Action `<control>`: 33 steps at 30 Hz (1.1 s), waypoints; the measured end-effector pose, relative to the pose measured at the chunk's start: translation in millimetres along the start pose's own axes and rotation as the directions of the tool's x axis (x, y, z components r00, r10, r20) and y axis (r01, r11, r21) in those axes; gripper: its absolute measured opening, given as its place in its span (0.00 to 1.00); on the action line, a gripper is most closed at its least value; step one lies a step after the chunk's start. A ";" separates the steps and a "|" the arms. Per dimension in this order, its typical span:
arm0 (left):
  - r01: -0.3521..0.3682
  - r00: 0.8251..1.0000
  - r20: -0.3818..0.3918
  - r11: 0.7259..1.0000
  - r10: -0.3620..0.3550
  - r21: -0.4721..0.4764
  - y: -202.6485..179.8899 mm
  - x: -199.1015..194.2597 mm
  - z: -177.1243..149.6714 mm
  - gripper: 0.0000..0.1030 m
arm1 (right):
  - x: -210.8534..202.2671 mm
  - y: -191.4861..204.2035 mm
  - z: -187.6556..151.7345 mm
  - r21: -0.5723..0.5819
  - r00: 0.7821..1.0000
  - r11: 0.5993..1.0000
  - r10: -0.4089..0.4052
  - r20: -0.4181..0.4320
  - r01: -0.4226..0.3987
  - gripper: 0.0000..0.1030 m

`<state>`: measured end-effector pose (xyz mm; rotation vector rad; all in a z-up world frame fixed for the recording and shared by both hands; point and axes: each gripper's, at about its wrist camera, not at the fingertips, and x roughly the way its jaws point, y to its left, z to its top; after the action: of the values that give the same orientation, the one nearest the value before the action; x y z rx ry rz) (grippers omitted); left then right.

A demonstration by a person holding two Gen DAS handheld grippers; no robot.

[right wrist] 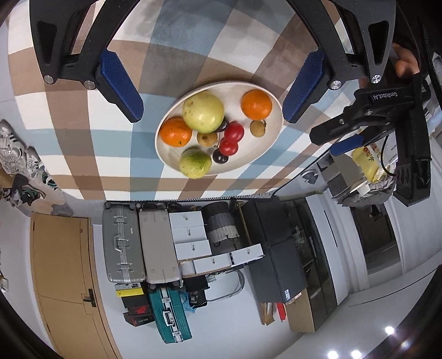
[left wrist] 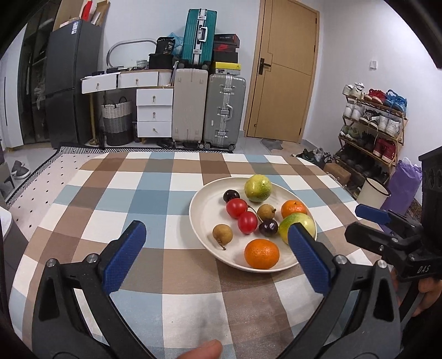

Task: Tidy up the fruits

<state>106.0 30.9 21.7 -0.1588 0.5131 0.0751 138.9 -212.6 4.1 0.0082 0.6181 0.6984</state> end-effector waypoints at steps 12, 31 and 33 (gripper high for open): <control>0.010 1.000 0.002 1.000 -0.010 0.006 0.1 6.4 -16.2 0.99 | -5.1 6.9 -9.8 -0.075 0.996 0.997 -0.022 0.090 0.028 1.00; 0.019 1.000 0.010 0.999 -0.019 -0.050 11.3 12.9 -17.3 0.99 | -13.6 14.5 -12.9 -0.110 0.990 0.992 -0.040 0.137 0.055 1.00; 0.019 1.000 0.009 0.999 -0.018 -0.050 11.3 14.0 -17.5 0.99 | -15.1 14.3 -13.1 -0.110 0.990 0.992 -0.039 0.138 0.054 1.00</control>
<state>108.5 39.6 -1.7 -0.2120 0.5012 0.0705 114.3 -213.2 4.3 -0.0634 0.4460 0.6809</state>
